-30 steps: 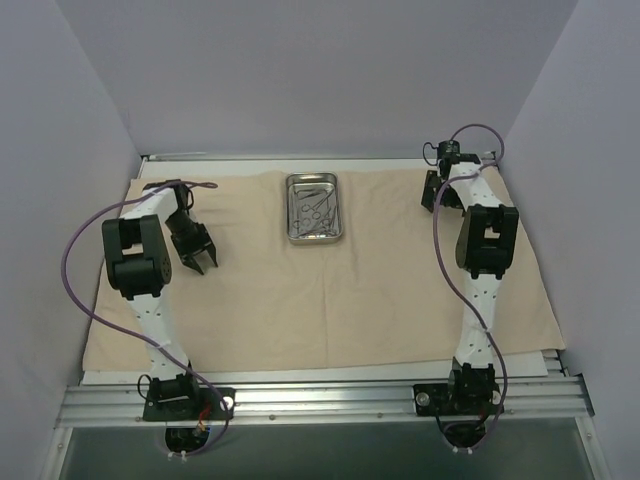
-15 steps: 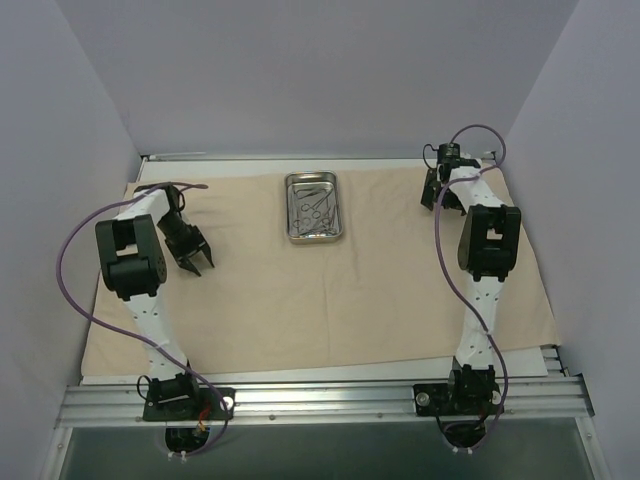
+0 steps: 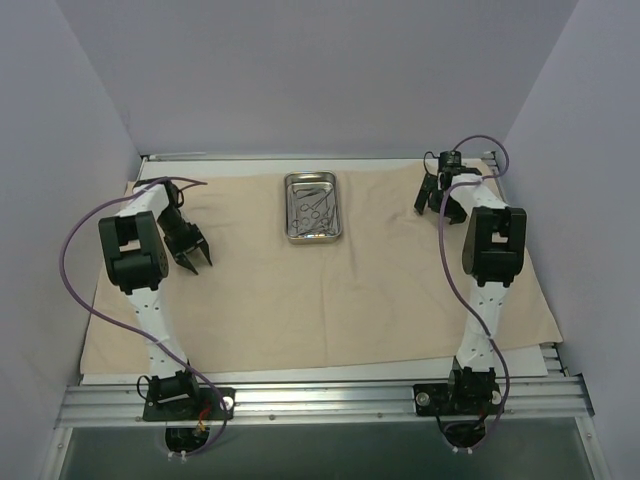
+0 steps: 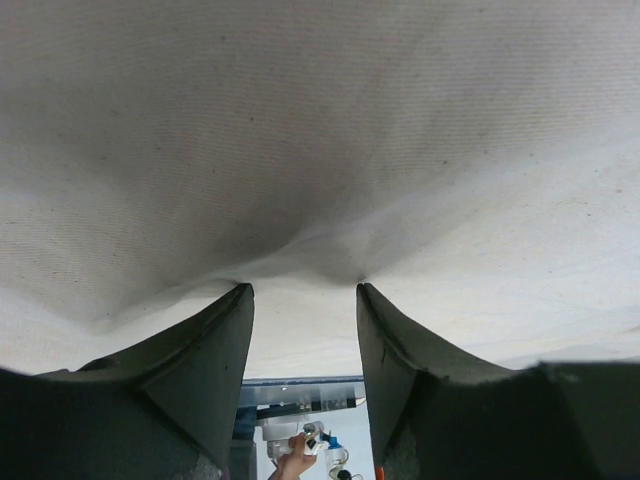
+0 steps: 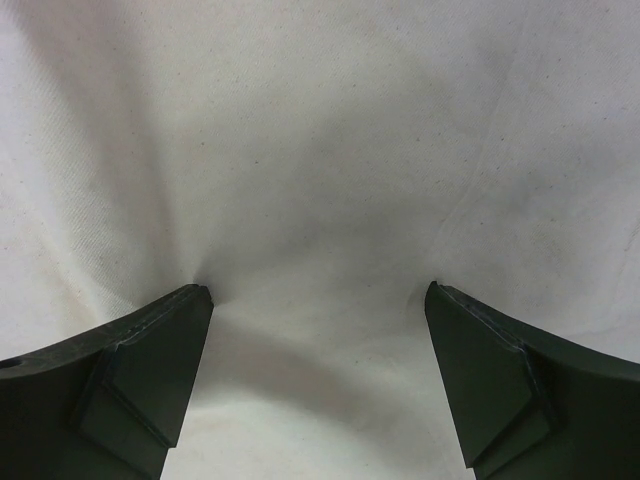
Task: Open and lay out the surgical kit
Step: Smooth out the surgical kit at the center of the board.
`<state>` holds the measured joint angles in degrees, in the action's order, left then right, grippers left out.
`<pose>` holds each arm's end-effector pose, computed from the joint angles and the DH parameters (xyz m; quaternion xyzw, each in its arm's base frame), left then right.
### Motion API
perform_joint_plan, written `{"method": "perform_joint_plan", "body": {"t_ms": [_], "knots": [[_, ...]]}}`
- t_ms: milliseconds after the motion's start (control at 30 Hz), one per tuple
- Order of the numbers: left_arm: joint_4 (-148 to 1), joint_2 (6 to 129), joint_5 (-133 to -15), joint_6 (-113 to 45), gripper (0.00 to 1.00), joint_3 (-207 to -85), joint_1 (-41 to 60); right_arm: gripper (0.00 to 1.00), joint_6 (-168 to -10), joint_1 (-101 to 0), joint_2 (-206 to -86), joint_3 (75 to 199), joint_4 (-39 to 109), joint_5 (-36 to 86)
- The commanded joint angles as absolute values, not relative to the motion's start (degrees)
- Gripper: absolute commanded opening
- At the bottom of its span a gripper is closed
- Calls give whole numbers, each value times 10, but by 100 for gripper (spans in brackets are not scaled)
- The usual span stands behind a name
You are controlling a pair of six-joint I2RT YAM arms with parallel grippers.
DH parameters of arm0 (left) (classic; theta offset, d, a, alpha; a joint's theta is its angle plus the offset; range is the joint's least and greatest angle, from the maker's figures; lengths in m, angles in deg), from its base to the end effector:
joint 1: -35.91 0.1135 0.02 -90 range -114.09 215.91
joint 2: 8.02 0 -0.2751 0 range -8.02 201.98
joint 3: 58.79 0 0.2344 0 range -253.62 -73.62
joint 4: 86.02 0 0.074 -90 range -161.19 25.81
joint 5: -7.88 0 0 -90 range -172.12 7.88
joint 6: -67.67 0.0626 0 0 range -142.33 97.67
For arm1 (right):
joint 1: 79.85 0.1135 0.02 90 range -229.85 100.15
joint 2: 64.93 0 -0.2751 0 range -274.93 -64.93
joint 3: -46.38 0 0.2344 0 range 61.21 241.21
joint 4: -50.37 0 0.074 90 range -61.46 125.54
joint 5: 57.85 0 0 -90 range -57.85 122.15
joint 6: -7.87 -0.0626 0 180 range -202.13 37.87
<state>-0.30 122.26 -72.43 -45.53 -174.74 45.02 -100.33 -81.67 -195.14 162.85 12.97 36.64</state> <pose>0.3979 0.0531 0.1317 0.2833 -0.9513 0.0728 0.0969 0.5105 -0.0211 0.1617 0.1766 0.9257 0.0108 0.3343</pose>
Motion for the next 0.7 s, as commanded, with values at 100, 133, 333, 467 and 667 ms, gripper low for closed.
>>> {"method": "perform_joint_plan", "body": {"t_ms": [100,133,333,467,667], "knots": [[-81,1259,-744,-426,56,-1781,458,94,-1009,-814,-1976,1570,14,343],[-77,1265,-742,-425,56,-1792,458,94,-1010,-820,-1968,1564,15,344],[-72,1276,-737,-421,56,-1801,458,94,-1002,-874,-1968,1525,40,351],[-71,1273,-739,-414,56,-1797,458,94,-978,-885,-1983,1541,42,375],[-83,1238,-732,-416,56,-1766,456,94,-964,-864,-1974,1591,44,369]]}}
